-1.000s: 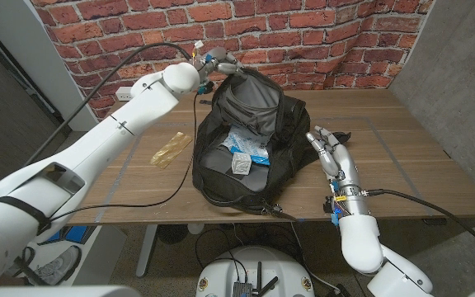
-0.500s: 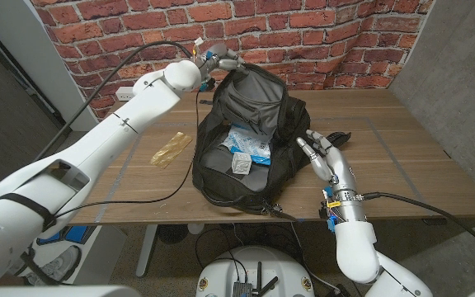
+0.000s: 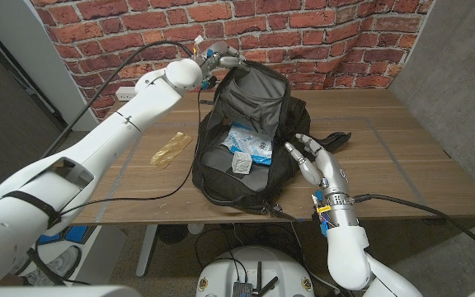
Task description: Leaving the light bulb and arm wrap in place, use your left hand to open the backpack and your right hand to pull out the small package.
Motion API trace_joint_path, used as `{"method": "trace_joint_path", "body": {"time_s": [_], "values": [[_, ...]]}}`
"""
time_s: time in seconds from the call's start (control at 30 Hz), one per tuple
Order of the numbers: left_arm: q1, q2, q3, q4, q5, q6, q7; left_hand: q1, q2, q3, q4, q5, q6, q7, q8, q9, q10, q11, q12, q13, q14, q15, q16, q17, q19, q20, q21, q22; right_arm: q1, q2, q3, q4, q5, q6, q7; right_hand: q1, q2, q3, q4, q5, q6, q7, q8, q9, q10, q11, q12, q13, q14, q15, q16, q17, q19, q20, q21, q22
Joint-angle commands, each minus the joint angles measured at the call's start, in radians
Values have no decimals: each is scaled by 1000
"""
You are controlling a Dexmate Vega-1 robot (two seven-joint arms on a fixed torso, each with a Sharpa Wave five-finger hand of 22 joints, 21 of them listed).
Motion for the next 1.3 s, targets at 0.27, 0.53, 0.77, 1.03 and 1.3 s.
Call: {"method": "trace_joint_path", "body": {"time_s": [0.27, 0.53, 0.77, 1.03, 1.3], "values": [[-12, -29, 5, 53, -24, -57, -3, 0, 8, 38, 34, 3, 4, 11, 3, 6, 20, -13, 3, 3, 9, -3, -4, 4, 12, -116, 2, 2, 54, -6, -82, 5, -100, -65, 23, 24, 4, 5, -15, 1, -1, -18, 1, 4, -6, -11, -2, 5, 10, -60, 6, 6, 5, -10, 0, 2], [-11, -35, 1, 87, -33, -96, -5, 0, 8, 39, 34, 3, 6, 13, 3, 7, 20, -12, 3, 3, 9, -3, -4, 4, 13, -116, 2, 2, 84, -8, -119, 1, -147, -103, 52, 41, 1, 9, -24, 0, -12, -27, -6, 4, -14, -19, -9, 6, 15, -61, 9, 8, 6, -9, -3, 2], [-22, -45, 2, 135, -39, -139, -15, -1, 8, 40, 34, 3, 3, 13, 2, 7, 21, -10, 3, 4, 10, -3, -4, 4, 14, -116, 1, 2, 107, 3, -174, -6, -226, -162, 73, 64, -3, 15, -35, 1, -15, -32, -9, 4, -12, -27, -11, 5, 26, -70, 13, 8, 11, -14, -3, 2], [-30, -52, 1, 175, -43, -186, -26, 0, 8, 41, 34, 3, 3, 12, 1, 8, 23, -11, 4, 4, 11, -3, -4, 4, 15, -116, 1, 2, 130, 20, -229, -9, -303, -215, 97, 91, -9, 21, -42, 0, -10, -35, -8, 4, -3, -33, -10, 6, 45, -74, 21, 10, 20, -21, -3, 2], [-30, -55, -3, 200, -50, -217, -36, 0, 8, 42, 34, 3, 3, 13, 1, 8, 21, -11, 3, 4, 12, -3, -4, 4, 15, -116, 0, 2, 161, 30, -284, -18, -407, -279, 159, 120, -10, 28, -46, 0, -11, -42, -9, 4, 2, -40, -11, 6, 52, -88, 25, 12, 23, -30, -5, 1]]}}
